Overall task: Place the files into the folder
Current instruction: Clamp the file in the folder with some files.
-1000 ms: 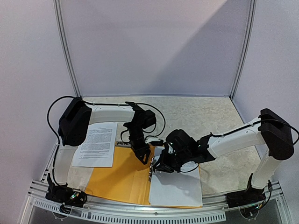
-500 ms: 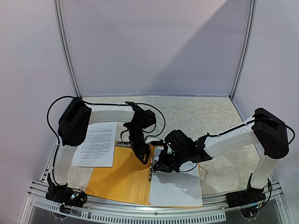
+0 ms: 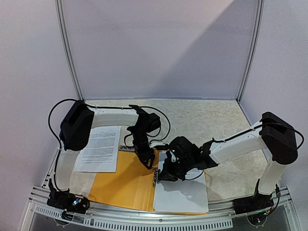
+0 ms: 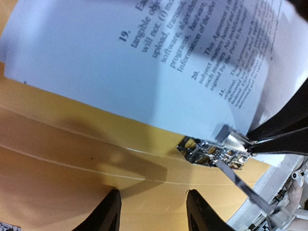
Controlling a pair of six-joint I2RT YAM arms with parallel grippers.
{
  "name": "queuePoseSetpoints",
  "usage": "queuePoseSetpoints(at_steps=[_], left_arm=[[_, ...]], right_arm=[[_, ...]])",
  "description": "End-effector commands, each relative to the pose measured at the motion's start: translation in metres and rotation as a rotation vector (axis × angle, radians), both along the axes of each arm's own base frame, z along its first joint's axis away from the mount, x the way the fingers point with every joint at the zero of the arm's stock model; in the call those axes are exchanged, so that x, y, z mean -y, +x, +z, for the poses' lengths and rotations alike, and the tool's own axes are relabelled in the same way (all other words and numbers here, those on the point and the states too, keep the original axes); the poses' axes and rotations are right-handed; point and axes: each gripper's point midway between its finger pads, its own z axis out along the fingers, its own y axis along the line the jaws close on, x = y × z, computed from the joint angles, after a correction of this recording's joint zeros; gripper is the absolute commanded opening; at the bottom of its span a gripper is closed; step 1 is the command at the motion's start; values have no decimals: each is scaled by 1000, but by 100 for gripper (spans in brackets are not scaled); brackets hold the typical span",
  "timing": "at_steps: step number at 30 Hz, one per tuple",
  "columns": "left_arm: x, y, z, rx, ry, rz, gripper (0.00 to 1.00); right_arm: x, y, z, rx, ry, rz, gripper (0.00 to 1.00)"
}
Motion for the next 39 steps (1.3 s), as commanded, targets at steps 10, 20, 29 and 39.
queuePoseSetpoints(at_steps=[10, 20, 29, 39], left_arm=[[-10, 19, -61, 94, 78, -31, 50], [-10, 19, -63, 94, 80, -34, 50], [-10, 20, -63, 98, 80, -34, 50], [-10, 20, -63, 97, 80, -33, 50]], right_arm=[[14, -12, -32, -33, -90, 21, 6], [9, -7, -10, 7, -80, 51, 12], [7, 0, 33, 63, -31, 35, 13], [-1, 2, 54, -16, 34, -58, 24]])
